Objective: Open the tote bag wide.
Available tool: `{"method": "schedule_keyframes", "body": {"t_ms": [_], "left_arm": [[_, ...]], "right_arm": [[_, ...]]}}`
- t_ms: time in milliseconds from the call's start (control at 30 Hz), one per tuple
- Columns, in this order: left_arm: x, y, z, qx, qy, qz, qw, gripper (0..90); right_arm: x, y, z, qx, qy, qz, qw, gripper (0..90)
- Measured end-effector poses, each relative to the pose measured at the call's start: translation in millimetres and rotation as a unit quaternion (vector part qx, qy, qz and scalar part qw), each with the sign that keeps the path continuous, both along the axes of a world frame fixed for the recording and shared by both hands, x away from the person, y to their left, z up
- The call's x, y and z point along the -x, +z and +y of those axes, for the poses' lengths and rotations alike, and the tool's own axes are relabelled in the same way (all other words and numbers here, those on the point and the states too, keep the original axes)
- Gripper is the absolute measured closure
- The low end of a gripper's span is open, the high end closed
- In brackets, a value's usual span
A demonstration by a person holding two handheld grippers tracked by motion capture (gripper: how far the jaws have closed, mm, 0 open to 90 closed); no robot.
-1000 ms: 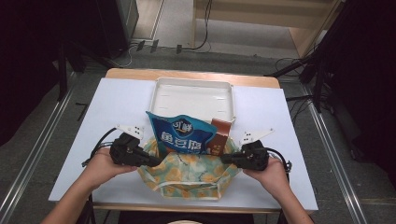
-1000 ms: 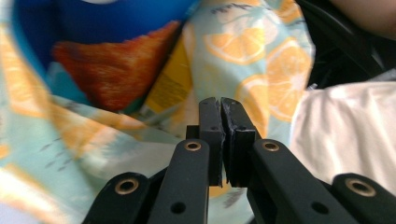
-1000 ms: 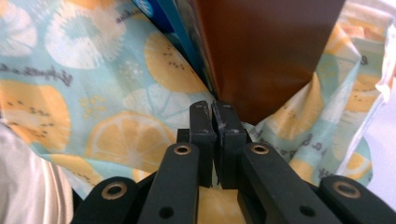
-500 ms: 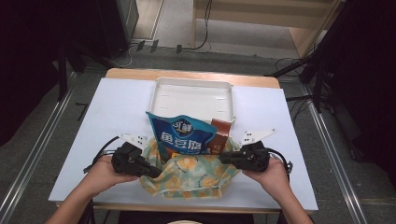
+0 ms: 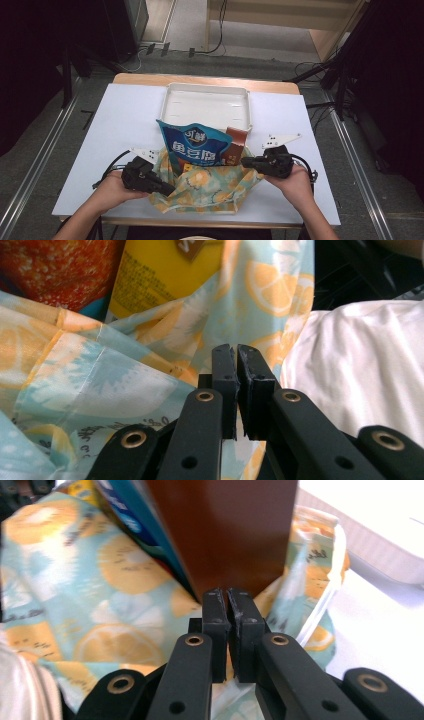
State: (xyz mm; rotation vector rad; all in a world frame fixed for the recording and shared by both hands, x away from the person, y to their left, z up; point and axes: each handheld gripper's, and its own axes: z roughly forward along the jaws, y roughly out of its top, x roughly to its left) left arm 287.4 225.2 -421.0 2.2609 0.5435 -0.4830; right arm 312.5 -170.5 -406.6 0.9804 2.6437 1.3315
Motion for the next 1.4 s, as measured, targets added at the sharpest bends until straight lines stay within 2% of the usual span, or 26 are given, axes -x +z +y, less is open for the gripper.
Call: {"method": "schedule_keyframes", "body": {"t_ms": [67,233,633,933,967,1100,1300,1400], "left_arm": [[-0.4,-0.8,-0.2,-0.002,0.002,-0.002,1.0,87.2],[-2.7,-5.3,2.0,-0.007,0.011,-0.003,0.9999,87.1],[-8.4,-18.1,3.2,-0.006,0.041,0.0,0.9991,87.6],[-15.3,-29.8,7.1,0.003,0.062,0.016,0.9979,88.1],[-15.8,-30.5,6.8,-0.001,0.065,0.013,0.9978,88.1],[-19.4,-35.4,5.8,-0.012,0.067,0.016,0.9975,89.1],[-23.6,-41.3,3.9,-0.01,0.075,0.018,0.997,89.6],[-24.5,-42.9,2.9,-0.013,0.074,0.014,0.9971,89.9]], "right_arm": [[-3.2,-2.3,1.3,0.0,-0.004,-0.003,1.0,88.4],[-8.1,-8.4,4.4,0.005,-0.006,0.01,0.9999,89.1],[-0.1,-29.0,2.9,0.011,-0.001,0.027,0.9996,89.1],[4.1,-38.7,4.7,0.022,0.004,0.039,0.999,89.1],[4.3,-40.0,5.1,0.023,0.005,0.038,0.999,89.0],[5.1,-44.3,6.6,0.026,0.007,0.044,0.9986,89.6],[5.0,-52.9,9.6,0.037,0.015,0.043,0.9983,90.0],[3.5,-57.1,9.0,0.029,0.017,0.046,0.9984,90.0]]}}
